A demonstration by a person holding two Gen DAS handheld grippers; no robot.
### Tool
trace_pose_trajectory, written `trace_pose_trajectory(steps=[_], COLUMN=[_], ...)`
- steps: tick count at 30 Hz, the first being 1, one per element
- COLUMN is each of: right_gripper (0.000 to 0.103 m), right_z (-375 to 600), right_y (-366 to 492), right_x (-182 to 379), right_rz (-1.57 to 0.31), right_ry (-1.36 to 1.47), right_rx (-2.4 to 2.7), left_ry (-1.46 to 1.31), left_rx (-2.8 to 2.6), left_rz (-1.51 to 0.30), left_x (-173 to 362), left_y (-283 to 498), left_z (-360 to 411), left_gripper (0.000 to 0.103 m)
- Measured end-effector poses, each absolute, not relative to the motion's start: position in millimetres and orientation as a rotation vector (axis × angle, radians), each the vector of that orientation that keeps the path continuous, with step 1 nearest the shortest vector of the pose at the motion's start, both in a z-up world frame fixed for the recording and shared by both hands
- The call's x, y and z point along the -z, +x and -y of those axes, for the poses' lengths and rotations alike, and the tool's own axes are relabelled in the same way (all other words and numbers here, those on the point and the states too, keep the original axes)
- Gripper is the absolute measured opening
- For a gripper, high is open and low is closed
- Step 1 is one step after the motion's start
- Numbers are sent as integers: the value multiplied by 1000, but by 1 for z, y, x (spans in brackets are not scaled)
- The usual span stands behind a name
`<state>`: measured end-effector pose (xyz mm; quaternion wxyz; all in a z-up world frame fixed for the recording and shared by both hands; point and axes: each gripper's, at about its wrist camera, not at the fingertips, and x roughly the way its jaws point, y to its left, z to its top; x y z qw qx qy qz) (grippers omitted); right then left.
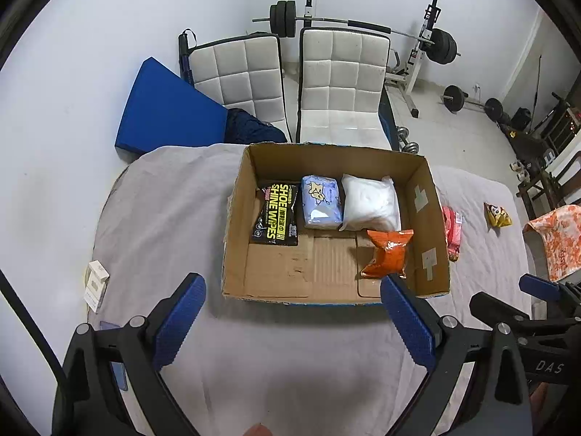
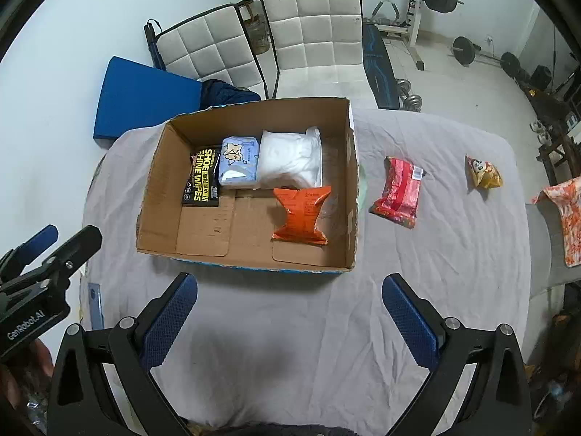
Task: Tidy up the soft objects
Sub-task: 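Withdraw both tools from the box toward the last two bags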
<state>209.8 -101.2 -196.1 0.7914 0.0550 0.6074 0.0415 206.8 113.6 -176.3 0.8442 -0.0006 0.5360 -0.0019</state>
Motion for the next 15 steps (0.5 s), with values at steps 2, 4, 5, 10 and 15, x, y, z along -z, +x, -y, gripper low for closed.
trace_pose_trajectory(steps=[2,4,5,10,15], right_gripper=[103,103,103,103,103], right_z=[105,110,112,147,221], right_y=[209,209,210,216,227], right_x=[196,197,197,203,209], right_rz=[-1305,-1305,-1303,-1324,-1326], right_ry=[125,135,137,207,262], right_rx=[-91,-91,-85,-73,42], left_ry=[1,2,0,-4,60], left_rx=[5,3,3,37,134], left_rz=[-1135,-1134,-1133,-1135,-1125], left_x=[177,176,175,171,172], left_y=[207,208,210,223,251], left_z=[-110,-105,-102,-72,4], left_gripper=[99,99,99,99,99])
